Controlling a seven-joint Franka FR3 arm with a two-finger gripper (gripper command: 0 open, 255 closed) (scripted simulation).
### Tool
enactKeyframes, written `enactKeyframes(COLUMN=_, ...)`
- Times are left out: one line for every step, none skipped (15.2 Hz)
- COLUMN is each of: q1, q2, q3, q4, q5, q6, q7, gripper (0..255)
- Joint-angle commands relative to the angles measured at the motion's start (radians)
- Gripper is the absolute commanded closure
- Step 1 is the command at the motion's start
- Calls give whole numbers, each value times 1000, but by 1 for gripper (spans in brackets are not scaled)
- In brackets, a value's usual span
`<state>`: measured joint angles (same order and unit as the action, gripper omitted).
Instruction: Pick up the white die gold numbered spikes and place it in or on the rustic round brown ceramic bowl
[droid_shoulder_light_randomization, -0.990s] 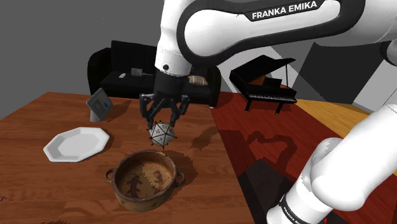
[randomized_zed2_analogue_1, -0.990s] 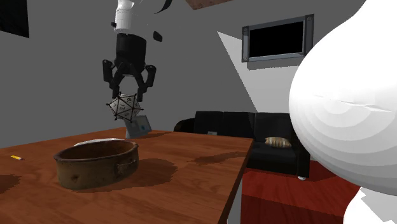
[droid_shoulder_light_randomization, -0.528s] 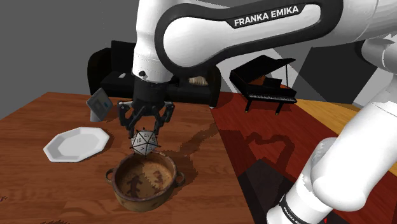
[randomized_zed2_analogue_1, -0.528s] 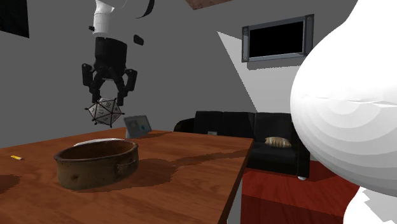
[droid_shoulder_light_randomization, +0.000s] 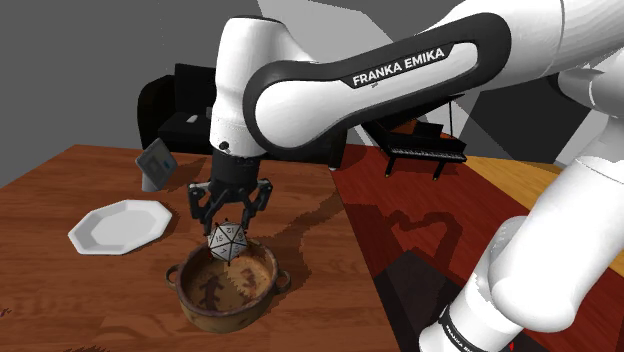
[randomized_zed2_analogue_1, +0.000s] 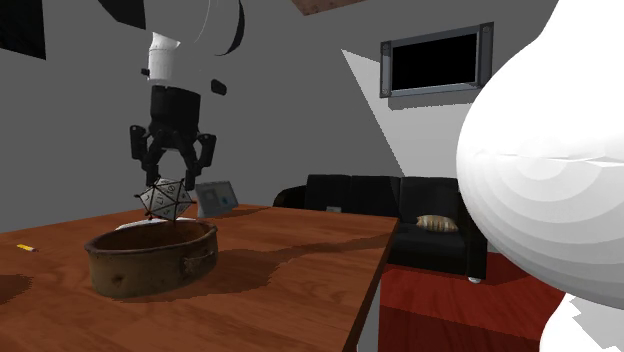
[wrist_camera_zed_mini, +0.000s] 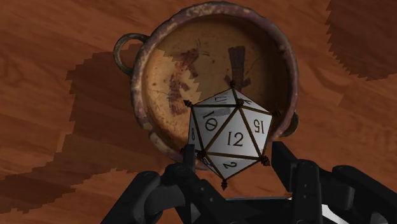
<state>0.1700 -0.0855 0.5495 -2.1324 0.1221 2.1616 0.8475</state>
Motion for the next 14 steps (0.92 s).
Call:
enactKeyframes(q1=1, q2=10, q3=3, q4=-17, q5=-5, q6=27, q7=3, gripper=255)
enactKeyframes(q1=1, q2=16, q3=4, q4=-25, q5=-8, q6=40, q7=5, gripper=255)
enactKeyframes(q1=1, q2=23, q3=5, q4=-34, q5=-11, q6=55, q7=6, gripper=255)
enactKeyframes(q1=1, q2=23, q3=5, q4=-34, q5=-11, q6=55, q7=6, gripper=255)
enactKeyframes(q1=1, q2=23, q3=5, q4=-34, q5=-11, q6=55, q7=6, gripper=255)
enactKeyframes(q1=1, q2=23, q3=5, q4=-34, q5=-11, q6=55, q7=6, gripper=255)
enactKeyframes(q1=1, q2=23, q3=5, q4=-34, q5=-11, q6=55, q7=6, gripper=255)
enactKeyframes(q1=1, q2=23, q3=5, q4=-34, q5=-11, q6=55, q7=6, gripper=255)
enactKeyframes(q1=1, q2=23, q3=5, q4=-34, q5=-11, q6=55, q7=6, gripper=255)
enactKeyframes(q1=1, q2=23, q3=5, q4=-34, q5=-11, q6=55, q7=6, gripper=255)
enactKeyframes(q1=1, q2=23, q3=5, q4=-34, q5=-11, q6=55, q7=6, gripper=0)
enactKeyframes(q1=1, q2=23, q3=5, q4=-34, q5=-11, q6=55, q7=6, gripper=0)
enactKeyframes(q1=1, q2=23, q3=5, q4=-34, q5=-11, q6=55, q7=6, gripper=0)
enactKeyframes(q1=1, q2=23, q3=5, q4=-34, q5=-11, q6=55, q7=6, gripper=0)
